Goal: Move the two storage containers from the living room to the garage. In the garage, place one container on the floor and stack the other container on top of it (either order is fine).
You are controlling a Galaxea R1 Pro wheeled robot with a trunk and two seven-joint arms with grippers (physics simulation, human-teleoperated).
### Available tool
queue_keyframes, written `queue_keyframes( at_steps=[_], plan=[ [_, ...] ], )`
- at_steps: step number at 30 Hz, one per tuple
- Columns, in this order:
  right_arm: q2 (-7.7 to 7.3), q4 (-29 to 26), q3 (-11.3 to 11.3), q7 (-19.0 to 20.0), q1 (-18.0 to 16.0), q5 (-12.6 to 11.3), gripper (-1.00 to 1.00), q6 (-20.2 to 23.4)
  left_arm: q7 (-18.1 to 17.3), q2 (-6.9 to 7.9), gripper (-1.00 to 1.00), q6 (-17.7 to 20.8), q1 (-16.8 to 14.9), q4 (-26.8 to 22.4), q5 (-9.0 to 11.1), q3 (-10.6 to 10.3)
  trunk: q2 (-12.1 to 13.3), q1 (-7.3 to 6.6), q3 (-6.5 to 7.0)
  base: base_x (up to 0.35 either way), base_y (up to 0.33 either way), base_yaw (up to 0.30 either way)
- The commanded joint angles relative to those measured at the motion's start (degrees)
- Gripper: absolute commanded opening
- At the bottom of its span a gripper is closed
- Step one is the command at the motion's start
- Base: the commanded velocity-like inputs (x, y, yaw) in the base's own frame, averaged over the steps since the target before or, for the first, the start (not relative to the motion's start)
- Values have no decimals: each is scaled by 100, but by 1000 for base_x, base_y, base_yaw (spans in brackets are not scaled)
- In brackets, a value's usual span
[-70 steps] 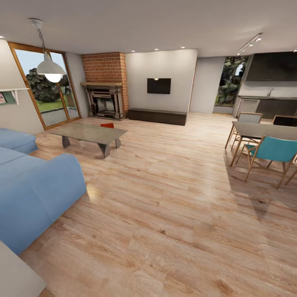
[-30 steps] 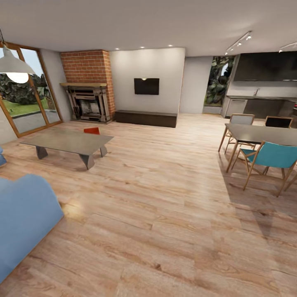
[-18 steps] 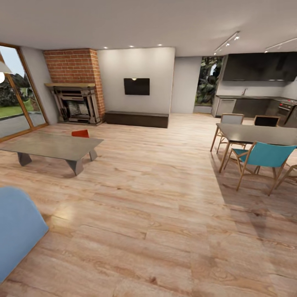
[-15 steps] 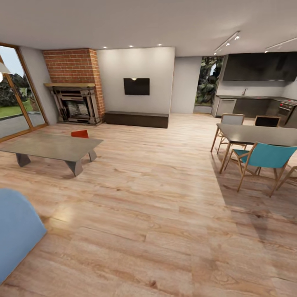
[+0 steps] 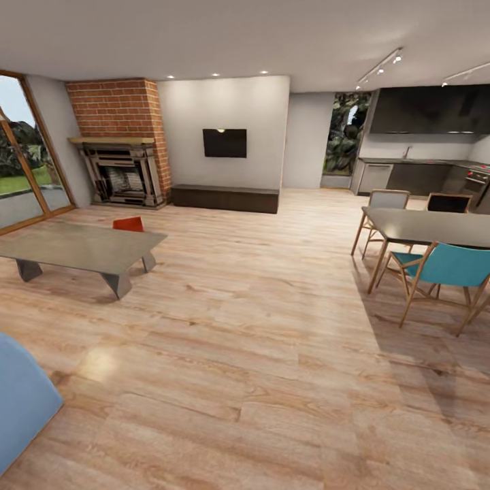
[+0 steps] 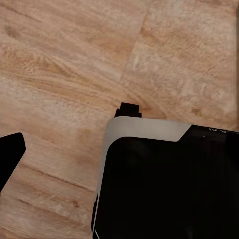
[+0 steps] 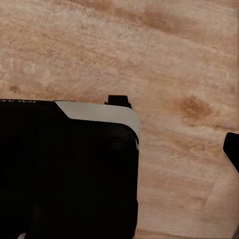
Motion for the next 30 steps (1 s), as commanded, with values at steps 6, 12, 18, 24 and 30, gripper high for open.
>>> queue_keyframes(
  at_steps=[6,12,18,24,30],
  plan=[
    [4,18,48,-13,-7,-61,100,-34,6,0,100,18,-4,-2,47,26,-5,4,-7,323,0,0],
    [-1,18,48,-14,-7,-64,100,-35,6,0,100,18,-4,-2,47,26,-5,4,-7,323,0,0],
    [-1,18,48,-14,-9,-62,100,-31,6,0,100,18,-4,-5,47,26,-5,4,-7,323,0,0],
    [-2,18,48,-11,-5,-56,100,-28,6,0,100,18,-4,-3,47,28,-5,4,-7,323,0,0],
    [-3,18,48,-14,-8,-55,100,-21,6,0,100,18,-4,-2,47,25,-5,4,-7,323,0,0]
  ],
)
